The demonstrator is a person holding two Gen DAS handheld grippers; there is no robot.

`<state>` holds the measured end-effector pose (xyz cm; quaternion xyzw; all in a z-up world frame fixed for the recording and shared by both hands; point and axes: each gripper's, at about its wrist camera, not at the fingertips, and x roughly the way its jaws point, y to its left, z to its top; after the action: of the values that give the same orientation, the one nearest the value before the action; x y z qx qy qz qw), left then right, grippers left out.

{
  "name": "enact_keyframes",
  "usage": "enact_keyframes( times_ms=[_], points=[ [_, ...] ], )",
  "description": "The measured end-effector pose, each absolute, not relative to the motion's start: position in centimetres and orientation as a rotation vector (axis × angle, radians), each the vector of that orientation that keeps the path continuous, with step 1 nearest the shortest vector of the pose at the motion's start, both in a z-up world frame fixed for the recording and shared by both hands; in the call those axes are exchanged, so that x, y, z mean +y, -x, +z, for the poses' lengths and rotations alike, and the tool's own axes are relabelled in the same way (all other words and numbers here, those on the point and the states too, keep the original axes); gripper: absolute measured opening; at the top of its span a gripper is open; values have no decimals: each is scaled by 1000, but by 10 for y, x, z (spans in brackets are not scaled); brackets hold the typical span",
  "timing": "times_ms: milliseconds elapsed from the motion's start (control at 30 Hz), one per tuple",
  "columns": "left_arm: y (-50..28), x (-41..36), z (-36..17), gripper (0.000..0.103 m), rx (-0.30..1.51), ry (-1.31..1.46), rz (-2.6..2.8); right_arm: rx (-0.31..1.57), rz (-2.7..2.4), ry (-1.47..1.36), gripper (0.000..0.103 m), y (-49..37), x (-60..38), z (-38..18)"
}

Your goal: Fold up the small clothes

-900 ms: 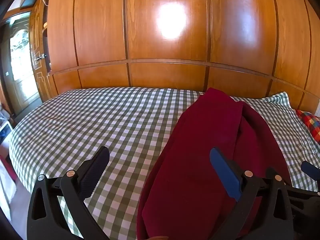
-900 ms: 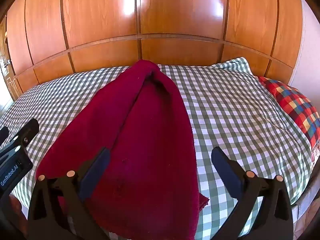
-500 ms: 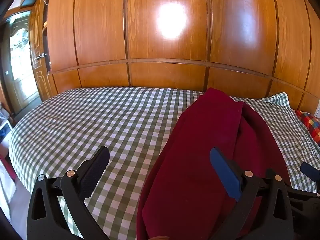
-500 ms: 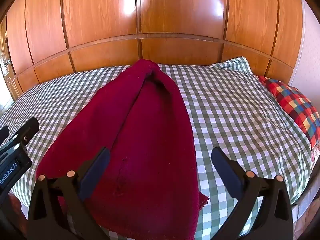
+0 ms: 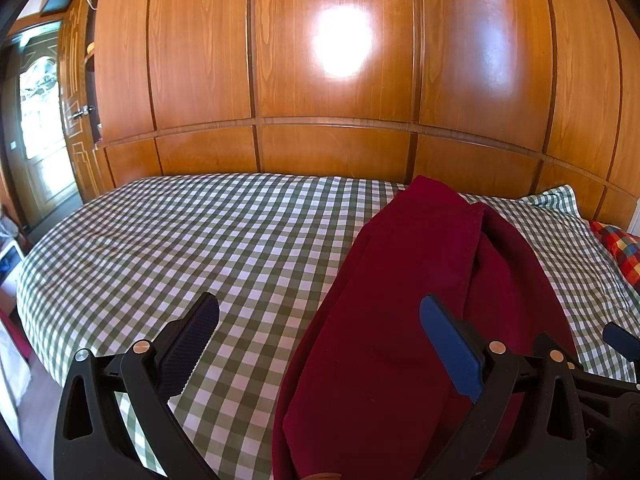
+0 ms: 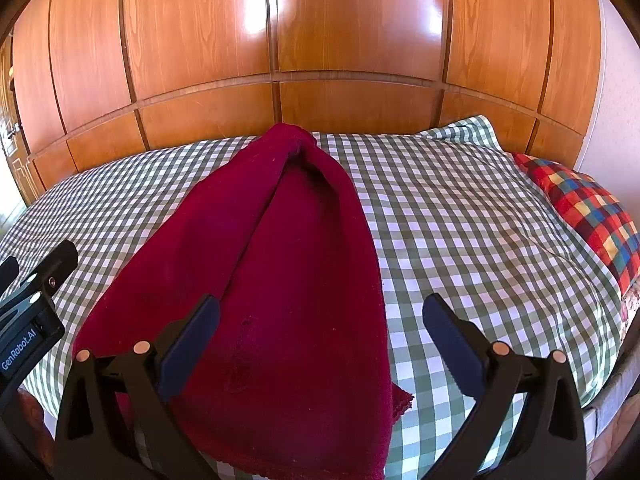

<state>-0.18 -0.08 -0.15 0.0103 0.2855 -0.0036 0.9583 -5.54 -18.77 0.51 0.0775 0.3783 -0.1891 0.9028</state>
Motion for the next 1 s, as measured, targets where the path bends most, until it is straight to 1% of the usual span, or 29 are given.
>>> enact_keyframes(
  times_ms=[1000],
  points=[
    [1,12,-6,100,606,3,16,771,-382,-136,101,57,-183,8]
  ],
)
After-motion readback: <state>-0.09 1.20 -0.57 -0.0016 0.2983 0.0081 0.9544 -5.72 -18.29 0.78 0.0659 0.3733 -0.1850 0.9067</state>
